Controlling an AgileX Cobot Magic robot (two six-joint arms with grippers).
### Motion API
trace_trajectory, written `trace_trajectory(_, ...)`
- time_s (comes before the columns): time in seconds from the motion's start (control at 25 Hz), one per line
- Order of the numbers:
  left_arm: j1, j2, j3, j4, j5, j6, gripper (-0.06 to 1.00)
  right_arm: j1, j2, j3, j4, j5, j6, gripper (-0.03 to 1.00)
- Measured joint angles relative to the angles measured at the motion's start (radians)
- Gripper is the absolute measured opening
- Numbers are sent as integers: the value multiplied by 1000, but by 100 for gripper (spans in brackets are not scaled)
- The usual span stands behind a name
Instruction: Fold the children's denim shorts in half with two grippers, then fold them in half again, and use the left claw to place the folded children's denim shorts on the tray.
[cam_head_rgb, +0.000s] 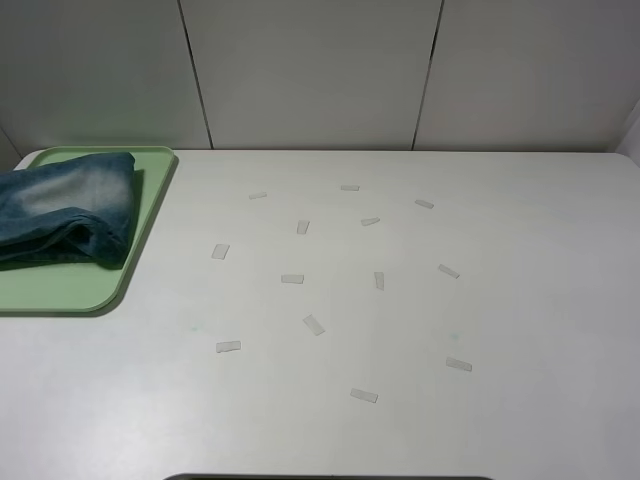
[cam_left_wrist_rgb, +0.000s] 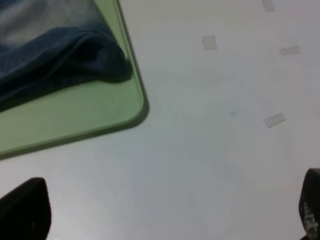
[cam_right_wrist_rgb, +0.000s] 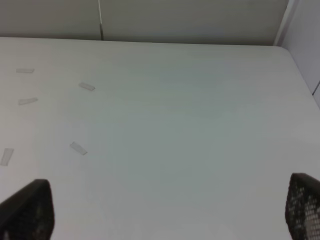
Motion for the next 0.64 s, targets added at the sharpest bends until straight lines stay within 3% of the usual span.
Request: trace_trajectory(0.64, 0, 0, 0, 1, 0, 0, 99, 0, 0, 0, 0, 0, 0, 70)
